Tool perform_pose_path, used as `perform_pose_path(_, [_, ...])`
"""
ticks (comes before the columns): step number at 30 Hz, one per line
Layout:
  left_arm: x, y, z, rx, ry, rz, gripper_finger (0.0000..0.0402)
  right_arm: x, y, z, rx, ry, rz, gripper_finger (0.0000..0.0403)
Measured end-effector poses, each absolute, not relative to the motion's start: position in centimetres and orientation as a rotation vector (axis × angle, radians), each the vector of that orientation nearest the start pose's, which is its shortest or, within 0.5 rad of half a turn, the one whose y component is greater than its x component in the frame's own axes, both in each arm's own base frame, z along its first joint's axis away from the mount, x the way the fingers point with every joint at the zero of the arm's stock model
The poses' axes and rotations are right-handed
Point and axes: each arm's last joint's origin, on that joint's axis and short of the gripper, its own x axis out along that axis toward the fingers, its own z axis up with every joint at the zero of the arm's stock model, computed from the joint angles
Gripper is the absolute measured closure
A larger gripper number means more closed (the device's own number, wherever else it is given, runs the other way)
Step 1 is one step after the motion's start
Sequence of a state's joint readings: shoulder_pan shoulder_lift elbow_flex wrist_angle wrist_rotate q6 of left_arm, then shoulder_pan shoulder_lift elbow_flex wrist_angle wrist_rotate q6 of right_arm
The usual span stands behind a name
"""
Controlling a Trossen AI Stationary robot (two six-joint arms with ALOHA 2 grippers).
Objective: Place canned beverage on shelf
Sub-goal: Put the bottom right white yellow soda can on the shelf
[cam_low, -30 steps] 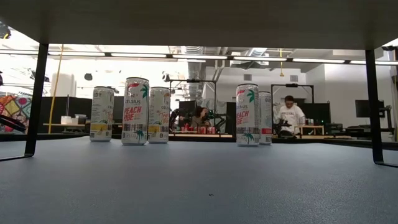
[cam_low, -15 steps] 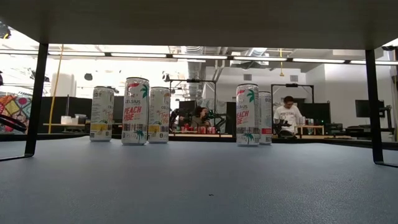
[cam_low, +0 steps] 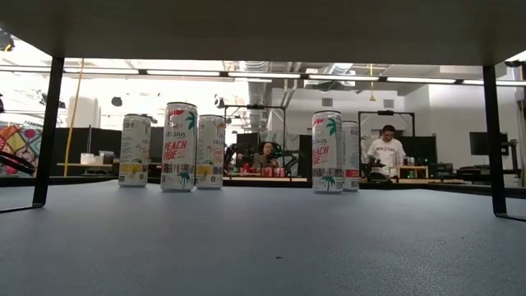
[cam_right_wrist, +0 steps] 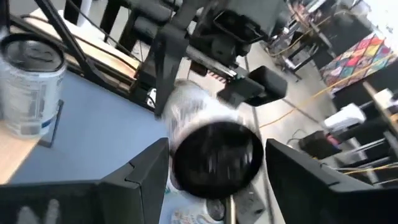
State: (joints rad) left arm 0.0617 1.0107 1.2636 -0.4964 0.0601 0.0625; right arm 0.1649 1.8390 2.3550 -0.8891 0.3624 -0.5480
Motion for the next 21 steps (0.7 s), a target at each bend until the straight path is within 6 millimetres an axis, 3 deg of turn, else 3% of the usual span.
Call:
perform_pose_path(7, [17.6, 0.4, 44.0, -0.154, 0.126, -0.256, 0.0152, 34.3, 7.7, 50.8, -0.699, 0.335, -0.018, 0.0152])
perform_pose_path(14, [16.5, 0.2, 44.5, -0.305, 0.119, -0.297, 0.0152, 34.3, 10.2, 50.9, -0.772, 0.279, 0.009, 0.0152])
perform_pose_path(21, [16.9, 0.2, 44.0, -0.364, 0.18, -0.296, 0.0152, 35.9, 11.5, 50.1, -0.82, 0.264, -0.121, 0.0135])
